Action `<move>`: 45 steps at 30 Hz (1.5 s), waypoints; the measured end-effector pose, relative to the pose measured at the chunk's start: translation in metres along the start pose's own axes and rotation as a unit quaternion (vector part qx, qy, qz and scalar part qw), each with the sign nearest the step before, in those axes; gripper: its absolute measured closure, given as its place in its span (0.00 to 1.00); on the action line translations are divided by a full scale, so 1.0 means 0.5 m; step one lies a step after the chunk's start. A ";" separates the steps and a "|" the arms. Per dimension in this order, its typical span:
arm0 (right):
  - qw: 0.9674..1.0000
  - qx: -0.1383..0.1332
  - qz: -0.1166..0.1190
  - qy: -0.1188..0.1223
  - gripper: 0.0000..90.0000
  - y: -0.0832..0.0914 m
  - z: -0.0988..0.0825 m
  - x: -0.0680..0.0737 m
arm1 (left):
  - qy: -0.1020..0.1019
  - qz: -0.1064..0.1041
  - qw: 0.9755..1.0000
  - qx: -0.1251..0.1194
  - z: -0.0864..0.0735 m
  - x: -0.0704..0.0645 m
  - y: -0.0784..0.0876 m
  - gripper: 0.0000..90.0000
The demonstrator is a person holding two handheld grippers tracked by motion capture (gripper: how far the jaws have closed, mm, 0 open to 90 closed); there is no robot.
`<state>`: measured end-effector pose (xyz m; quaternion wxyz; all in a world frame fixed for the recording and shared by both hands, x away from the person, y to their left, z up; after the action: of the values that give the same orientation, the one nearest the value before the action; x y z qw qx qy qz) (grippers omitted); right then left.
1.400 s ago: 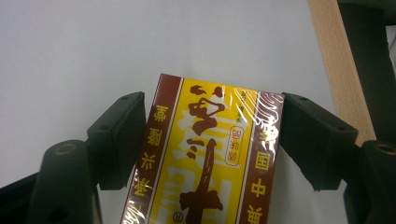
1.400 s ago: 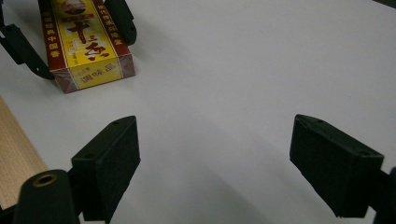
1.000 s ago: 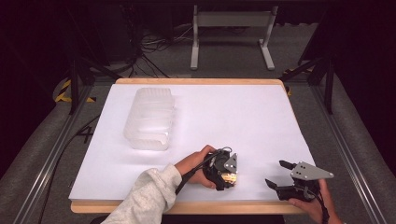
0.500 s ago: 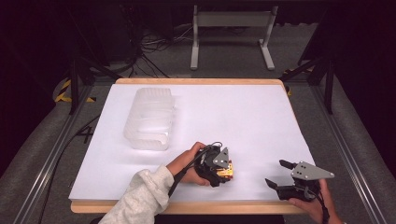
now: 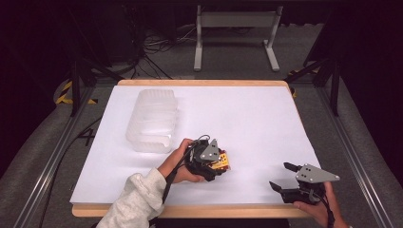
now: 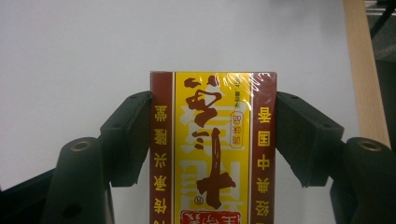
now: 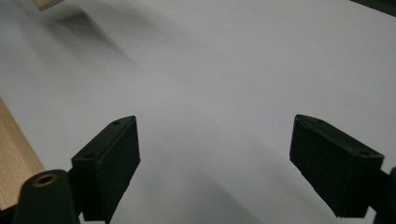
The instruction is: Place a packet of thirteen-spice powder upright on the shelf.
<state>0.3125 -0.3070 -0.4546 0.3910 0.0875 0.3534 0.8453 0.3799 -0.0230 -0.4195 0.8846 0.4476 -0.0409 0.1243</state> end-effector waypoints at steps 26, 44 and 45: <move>1.000 0.000 0.000 0.001 0.18 0.000 0.002 0.001 | 0.155 0.136 0.969 -0.134 -0.051 0.113 0.154 0.36; 1.000 -0.002 0.000 0.002 0.18 0.000 0.003 0.001 | 0.212 0.173 0.946 -0.172 -0.090 0.156 0.201 0.36; 1.000 -0.002 0.000 0.001 0.18 0.000 0.003 0.000 | 0.216 0.177 0.945 -0.173 -0.093 0.159 0.204 0.36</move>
<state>0.3129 -0.3061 -0.4537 0.3909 0.0858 0.3525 0.8459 0.4289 0.0871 -0.3530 0.8998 0.2357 0.0520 0.3634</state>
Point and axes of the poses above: each handheld gripper's, and its own axes: y roughly backward along the jaws, z roughly out of its top, x roughly to its left, the point moved 5 cm from there along -y, roughly forward along the jaws, and after that the axes turned 9 degrees about x, right-handed, at the moved point
